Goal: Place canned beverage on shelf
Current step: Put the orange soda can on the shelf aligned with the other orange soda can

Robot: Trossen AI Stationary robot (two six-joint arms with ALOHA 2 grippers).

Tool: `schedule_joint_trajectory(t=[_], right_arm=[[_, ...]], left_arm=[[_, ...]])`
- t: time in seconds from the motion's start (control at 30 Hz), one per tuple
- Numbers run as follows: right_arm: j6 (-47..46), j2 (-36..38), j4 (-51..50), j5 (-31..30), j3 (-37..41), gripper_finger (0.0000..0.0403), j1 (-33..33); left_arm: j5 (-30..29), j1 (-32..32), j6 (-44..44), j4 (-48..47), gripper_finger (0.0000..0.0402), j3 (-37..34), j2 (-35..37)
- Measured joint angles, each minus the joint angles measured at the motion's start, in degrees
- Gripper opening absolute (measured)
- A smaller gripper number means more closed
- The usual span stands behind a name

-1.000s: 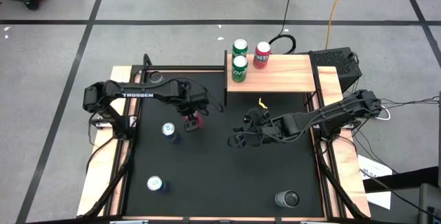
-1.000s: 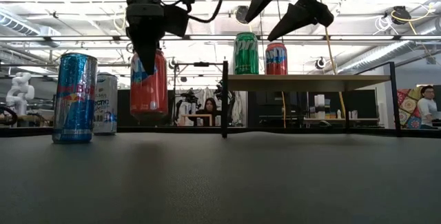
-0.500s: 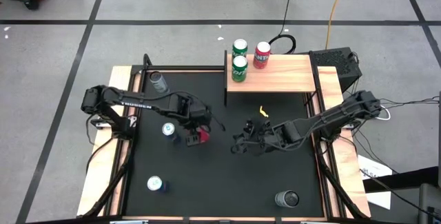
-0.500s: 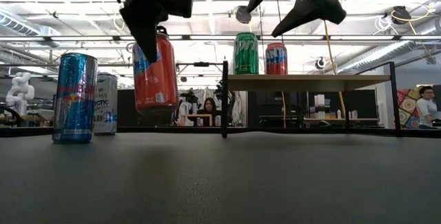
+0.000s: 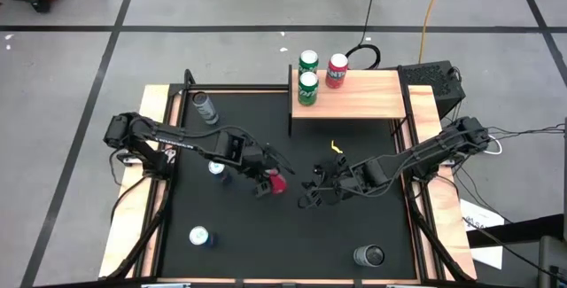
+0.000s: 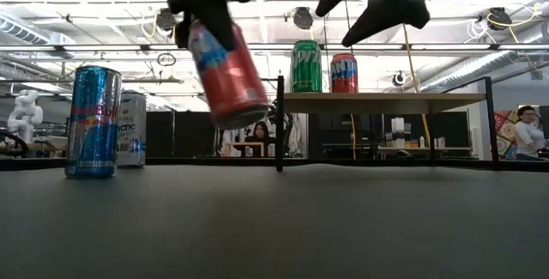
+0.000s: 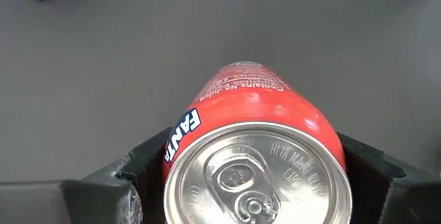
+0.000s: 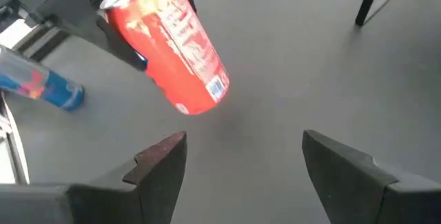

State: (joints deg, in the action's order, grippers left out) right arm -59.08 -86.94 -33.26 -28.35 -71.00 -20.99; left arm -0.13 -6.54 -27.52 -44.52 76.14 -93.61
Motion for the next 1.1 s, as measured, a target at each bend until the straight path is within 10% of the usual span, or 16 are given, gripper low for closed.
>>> schedule_joint_trajectory(t=[0.3,0.53,1.1], right_arm=[[4.5,0.0,1.2,1.1,5.1,0.0274,-1.9],[9.3,0.0,24.3,5.4,15.6,0.0274,-2.3],[16.4,0.0,27.5,6.2,16.7,0.028,-2.4]], left_arm=[[-1.6,-3.4,-15.8,0.7,0.029,0.0,-6.0],[-2.3,-4.9,-24.3,0.9,0.029,0.1,-8.8],[-2.6,-6.4,-18.4,11.8,0.0343,0.0,-9.9]])
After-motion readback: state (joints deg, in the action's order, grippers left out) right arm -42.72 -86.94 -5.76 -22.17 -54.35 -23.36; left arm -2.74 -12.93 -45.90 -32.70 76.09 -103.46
